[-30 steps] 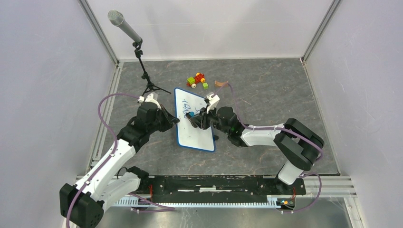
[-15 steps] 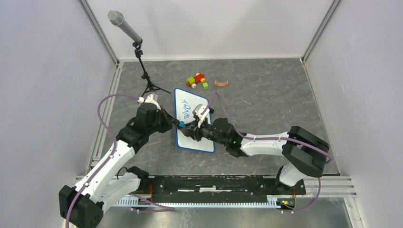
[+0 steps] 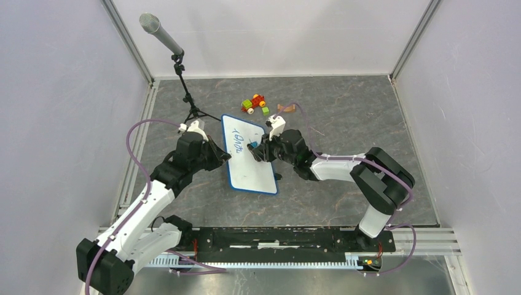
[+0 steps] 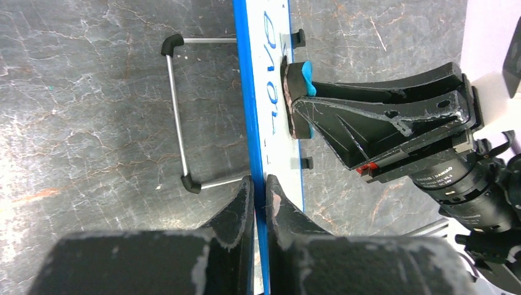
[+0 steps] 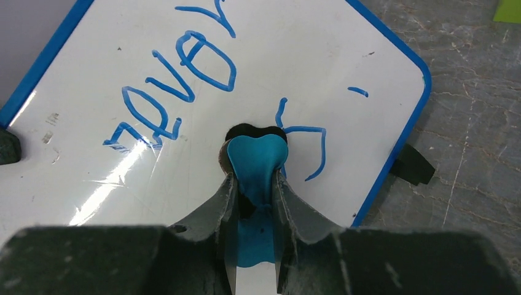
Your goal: Erase the whiteboard
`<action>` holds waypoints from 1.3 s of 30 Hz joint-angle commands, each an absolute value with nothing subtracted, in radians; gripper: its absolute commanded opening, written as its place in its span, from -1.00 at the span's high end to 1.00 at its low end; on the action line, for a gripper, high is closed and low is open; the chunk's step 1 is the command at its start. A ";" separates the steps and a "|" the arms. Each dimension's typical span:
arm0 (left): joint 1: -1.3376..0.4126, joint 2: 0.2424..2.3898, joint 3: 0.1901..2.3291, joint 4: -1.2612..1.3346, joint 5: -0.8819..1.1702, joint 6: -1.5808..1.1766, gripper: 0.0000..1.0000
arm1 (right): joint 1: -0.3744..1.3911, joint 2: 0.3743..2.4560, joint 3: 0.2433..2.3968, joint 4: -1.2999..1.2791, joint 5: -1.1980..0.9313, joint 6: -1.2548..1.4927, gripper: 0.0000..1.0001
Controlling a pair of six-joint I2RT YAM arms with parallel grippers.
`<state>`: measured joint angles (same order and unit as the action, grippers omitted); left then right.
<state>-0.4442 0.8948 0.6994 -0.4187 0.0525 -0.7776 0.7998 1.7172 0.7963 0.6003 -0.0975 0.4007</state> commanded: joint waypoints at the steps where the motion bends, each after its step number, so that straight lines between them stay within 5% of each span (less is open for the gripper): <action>1: -0.462 0.914 0.724 -0.453 0.139 -0.678 0.95 | 0.887 1.771 0.880 0.416 -0.169 0.330 0.49; 12: -0.462 0.917 0.733 -0.467 0.140 -0.672 0.95 | 0.962 1.792 1.016 0.476 -0.216 0.319 0.49; 23: -0.462 0.899 0.740 -0.476 0.137 -0.668 0.95 | 0.801 1.785 0.780 0.565 -0.168 0.446 0.49; 39: -0.462 0.919 0.719 -0.443 0.166 -0.690 0.95 | 1.043 1.691 0.892 0.544 -0.105 0.337 0.48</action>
<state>-0.4397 0.9001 0.7235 -0.4702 0.0486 -0.7376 0.9623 1.6989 0.8787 0.5896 0.0448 0.3229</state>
